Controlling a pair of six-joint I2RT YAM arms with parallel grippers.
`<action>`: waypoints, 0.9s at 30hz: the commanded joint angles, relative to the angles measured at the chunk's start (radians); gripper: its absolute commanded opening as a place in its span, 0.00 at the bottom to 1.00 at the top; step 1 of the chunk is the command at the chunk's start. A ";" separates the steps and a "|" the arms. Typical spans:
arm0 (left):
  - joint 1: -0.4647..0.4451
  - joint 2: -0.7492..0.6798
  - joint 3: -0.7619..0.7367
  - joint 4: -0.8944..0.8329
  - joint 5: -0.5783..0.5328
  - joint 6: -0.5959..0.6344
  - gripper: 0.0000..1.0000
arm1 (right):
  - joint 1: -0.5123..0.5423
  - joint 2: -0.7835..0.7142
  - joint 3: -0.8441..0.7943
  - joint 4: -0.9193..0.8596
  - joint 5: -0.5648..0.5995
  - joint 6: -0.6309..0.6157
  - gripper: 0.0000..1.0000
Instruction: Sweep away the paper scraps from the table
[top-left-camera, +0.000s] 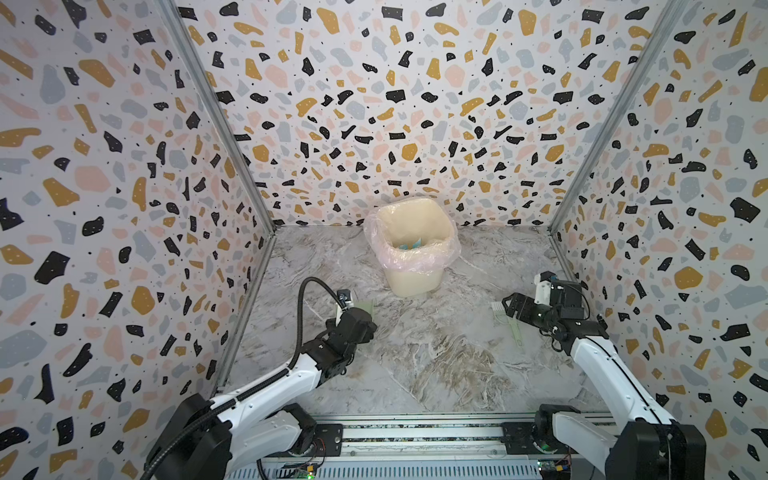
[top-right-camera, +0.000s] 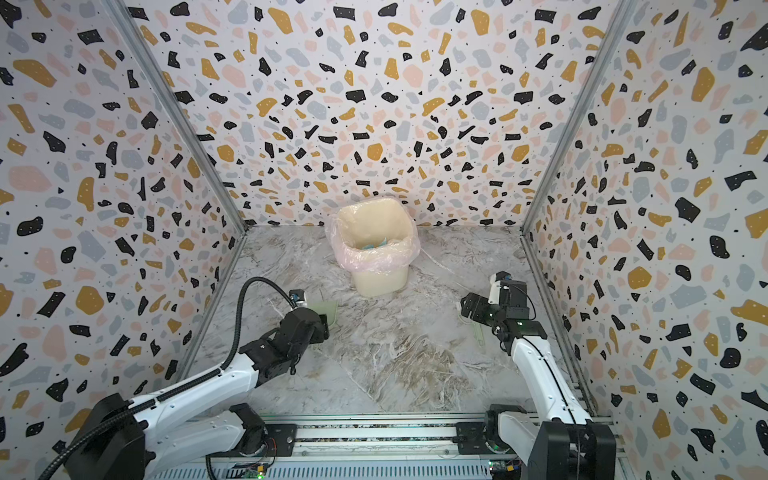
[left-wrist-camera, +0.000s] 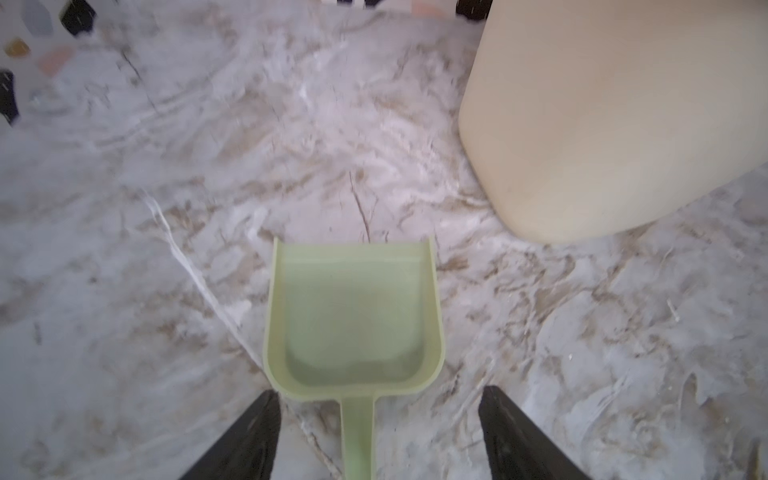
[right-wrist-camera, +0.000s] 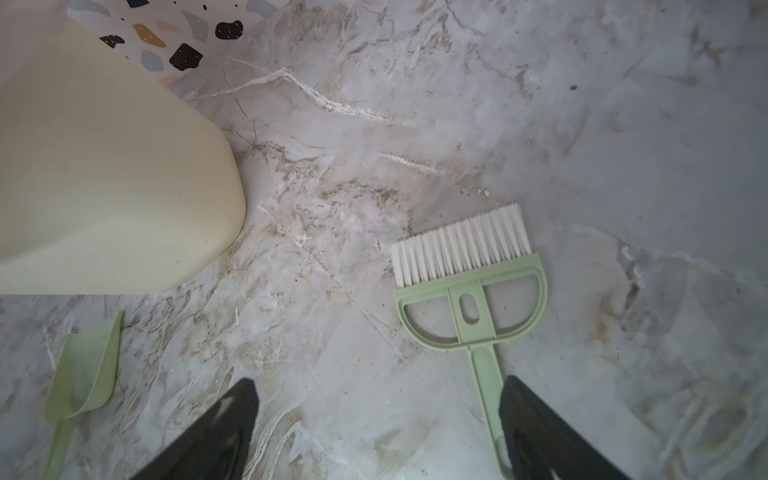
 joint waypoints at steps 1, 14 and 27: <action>0.022 -0.004 0.056 0.021 -0.111 0.171 0.83 | 0.015 0.026 0.014 0.135 0.065 -0.106 0.98; 0.268 -0.019 -0.069 0.458 -0.130 0.506 1.00 | 0.092 0.174 -0.230 0.792 0.257 -0.329 0.99; 0.424 0.109 -0.334 1.069 -0.028 0.569 1.00 | 0.102 0.256 -0.483 1.391 0.177 -0.442 0.99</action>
